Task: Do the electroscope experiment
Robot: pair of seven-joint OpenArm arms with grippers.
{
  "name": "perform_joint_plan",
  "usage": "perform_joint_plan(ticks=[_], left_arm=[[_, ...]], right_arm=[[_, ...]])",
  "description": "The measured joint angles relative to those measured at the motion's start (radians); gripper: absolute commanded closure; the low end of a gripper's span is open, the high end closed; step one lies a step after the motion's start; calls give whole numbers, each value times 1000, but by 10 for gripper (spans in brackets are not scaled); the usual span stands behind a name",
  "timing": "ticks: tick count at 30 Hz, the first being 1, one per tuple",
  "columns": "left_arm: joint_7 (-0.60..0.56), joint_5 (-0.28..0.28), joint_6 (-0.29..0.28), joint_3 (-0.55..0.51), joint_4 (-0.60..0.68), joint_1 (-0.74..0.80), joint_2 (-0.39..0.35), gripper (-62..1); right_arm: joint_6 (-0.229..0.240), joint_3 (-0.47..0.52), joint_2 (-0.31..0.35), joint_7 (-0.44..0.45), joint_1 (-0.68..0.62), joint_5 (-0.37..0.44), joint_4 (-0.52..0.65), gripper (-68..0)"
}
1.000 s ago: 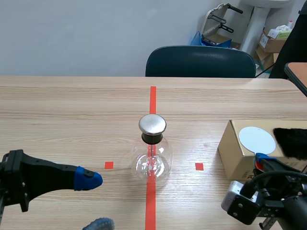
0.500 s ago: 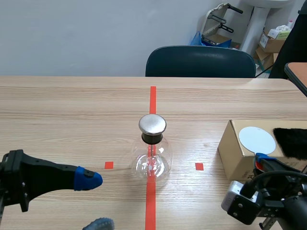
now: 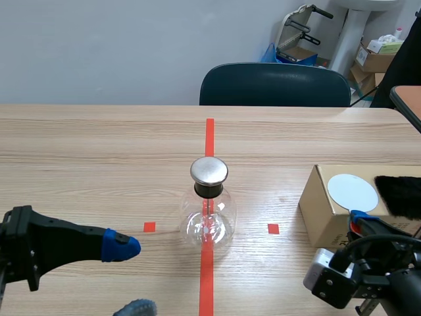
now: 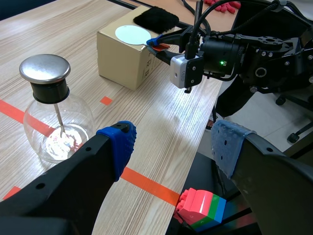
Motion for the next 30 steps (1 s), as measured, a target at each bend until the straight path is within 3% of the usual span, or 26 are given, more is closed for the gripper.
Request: perform_joint_plan(ticks=[17, 22, 30], left_arm=[[0, 0, 0, 0, 0, 0, 0, -358], [0, 0, 0, 0, 0, 0, 0, -358], [0, 2, 1, 0, 0, 0, 5, -357]], right_arm=[[-4, 0, 0, 0, 0, -4, 0, -8], [-99, 0, 0, -9, 0, -4, 2, -8], [-109, 0, 0, -92, -3, -34, 87, -8]])
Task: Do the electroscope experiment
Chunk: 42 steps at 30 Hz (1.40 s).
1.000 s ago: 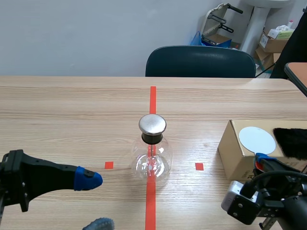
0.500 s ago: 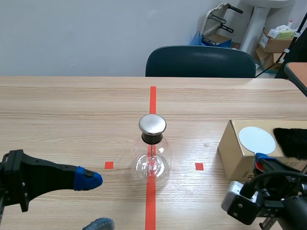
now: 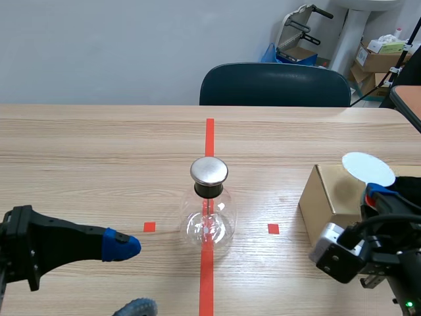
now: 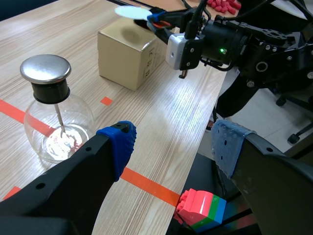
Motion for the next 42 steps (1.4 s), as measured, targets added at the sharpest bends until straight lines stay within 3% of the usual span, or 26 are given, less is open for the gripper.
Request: perform_joint_plan(ticks=[4, 6, 11, 13, 16, 19, 27, 35, 42], left_arm=[[0, 7, 1, 0, 0, 0, 3, -355], [0, 64, 9, 0, 0, 0, 21, -341], [5, 188, 22, 0, 0, 0, 119, -65], [15, 253, 21, 0, 0, 0, 160, -15], [42, 340, 8, 0, 0, 0, 213, -15], [67, 366, 13, 0, -2, -3, 264, -15], [138, 374, 7, 0, -116, -110, 410, -17], [83, 374, -6, 0, -208, -146, 429, -17], [62, 396, -8, 0, -266, -144, 429, -17]], right_arm=[[0, -2, 0, -37, 1, -40, 39, -8], [0, -24, 5, -74, 11, -68, 48, -9], [0, -129, 5, -143, 63, -134, 48, -9], [0, -169, 5, -180, 85, -153, 48, -9], [0, -222, 5, -229, 117, -183, 48, -9], [2, -272, 5, -270, 147, -229, 48, -8], [61, -348, 5, -358, 176, -281, 48, -8], [144, -371, 6, -399, 183, -306, 48, -8], [150, -372, 33, -413, 182, -306, 48, -8]])
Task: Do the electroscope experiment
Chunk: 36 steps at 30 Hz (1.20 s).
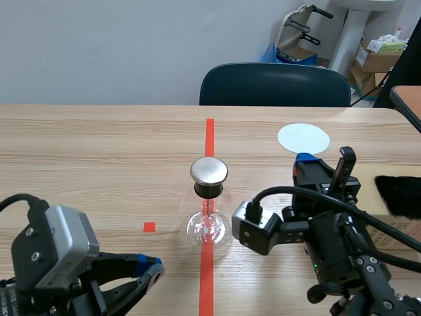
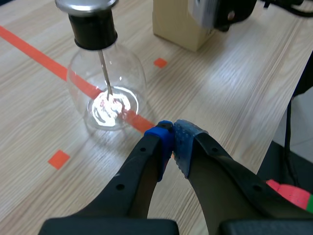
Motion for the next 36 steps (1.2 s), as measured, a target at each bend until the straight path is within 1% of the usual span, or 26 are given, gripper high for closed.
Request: perform_joint_plan(ticks=[5, 6, 7, 9, 12, 13, 15, 17, 19, 23, 24, 26, 29, 30, 33, 35, 36], left_arm=[[-18, 8, 0, 0, -31, 0, 0, -17], [-18, 11, 1, 0, -31, 1, 0, -17], [-18, 15, 11, 0, -31, 0, 4, -17], [-17, 21, 35, -1, -33, -2, 24, -17], [-11, 41, 35, 0, -53, -20, 59, -17], [-13, 41, 43, 2, -63, -28, 61, -17], [-14, 41, 89, 3, -90, -45, 61, -17], [-13, 41, 109, 3, -125, -71, 58, -17], [-14, 41, 117, 11, -163, -103, 57, -17], [-16, 40, 155, 69, -237, -165, 51, -17], [-19, 40, 173, 90, -253, -176, 49, -17], [-34, 28, 200, 134, -278, -196, 38, -17], [-48, -9, 235, 197, -294, -219, 15, -17], [-48, -10, 257, 213, -294, -225, 11, -16], [-48, -20, 297, 242, -294, -249, 11, -16], [-48, -55, 309, 251, -294, -266, 11, -16], [-45, -63, 315, 250, -294, -272, 11, -16]], right_arm=[[-1, 0, 0, -11, -14, 0, 0, -8], [-8, 0, 0, -11, -19, 0, 0, -9], [-8, 0, 0, -11, -25, 0, 0, -8], [-8, 0, 0, -11, -32, 1, 0, -8], [-8, 0, 0, -11, -32, 1, 0, -8], [-8, 0, 0, -12, -32, 1, 0, -8], [-8, 0, 0, -11, -32, 3, 0, -8], [-8, 0, 0, -13, -32, 3, 0, -8], [-8, 0, 0, -14, -32, 3, 0, -8], [-8, 0, 0, -15, -32, 3, 0, -8], [-8, 0, 0, -14, -32, 3, 0, -8], [-8, 0, 0, -15, -32, 3, 0, -8], [-8, 0, 0, -14, -32, 3, 0, -8], [-8, 0, 0, -15, -32, 3, 0, -8], [-8, 0, 0, -14, -32, 3, 0, -8], [-8, 0, 0, -14, -32, 3, 0, -8], [-8, 0, 0, -15, -32, 3, 0, -8]])
